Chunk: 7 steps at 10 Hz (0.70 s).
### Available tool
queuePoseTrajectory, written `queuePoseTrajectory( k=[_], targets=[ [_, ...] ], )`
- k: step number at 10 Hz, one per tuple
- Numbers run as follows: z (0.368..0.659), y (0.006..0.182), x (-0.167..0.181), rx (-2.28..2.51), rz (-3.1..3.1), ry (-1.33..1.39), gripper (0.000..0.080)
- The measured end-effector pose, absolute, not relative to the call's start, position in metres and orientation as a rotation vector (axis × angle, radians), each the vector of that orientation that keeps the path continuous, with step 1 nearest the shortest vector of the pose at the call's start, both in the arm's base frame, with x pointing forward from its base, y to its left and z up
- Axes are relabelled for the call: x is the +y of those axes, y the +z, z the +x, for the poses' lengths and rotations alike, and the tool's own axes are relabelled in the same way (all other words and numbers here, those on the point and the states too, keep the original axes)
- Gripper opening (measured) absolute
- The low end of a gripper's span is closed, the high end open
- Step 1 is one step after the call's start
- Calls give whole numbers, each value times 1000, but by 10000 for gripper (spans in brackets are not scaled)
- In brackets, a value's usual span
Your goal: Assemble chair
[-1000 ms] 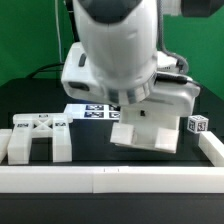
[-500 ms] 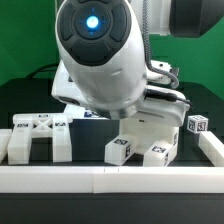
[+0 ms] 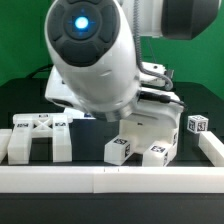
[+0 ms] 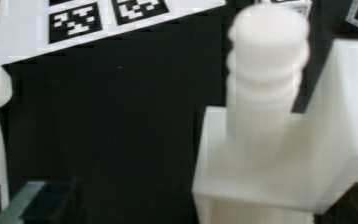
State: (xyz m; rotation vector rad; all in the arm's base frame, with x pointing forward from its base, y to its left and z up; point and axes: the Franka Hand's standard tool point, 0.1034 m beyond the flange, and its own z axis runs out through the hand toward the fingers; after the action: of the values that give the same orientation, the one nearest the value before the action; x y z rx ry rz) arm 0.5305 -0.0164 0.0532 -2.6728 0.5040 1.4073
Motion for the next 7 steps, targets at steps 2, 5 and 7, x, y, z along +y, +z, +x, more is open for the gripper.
queuePoseTrajectory(
  k=[2, 5, 7],
  targets=[
    [534, 52, -26, 526, -2669, 1394, 648],
    [535, 52, -38, 558, -2659, 1388, 648],
    [541, 49, -39, 568, -2685, 1339, 648]
  ],
)
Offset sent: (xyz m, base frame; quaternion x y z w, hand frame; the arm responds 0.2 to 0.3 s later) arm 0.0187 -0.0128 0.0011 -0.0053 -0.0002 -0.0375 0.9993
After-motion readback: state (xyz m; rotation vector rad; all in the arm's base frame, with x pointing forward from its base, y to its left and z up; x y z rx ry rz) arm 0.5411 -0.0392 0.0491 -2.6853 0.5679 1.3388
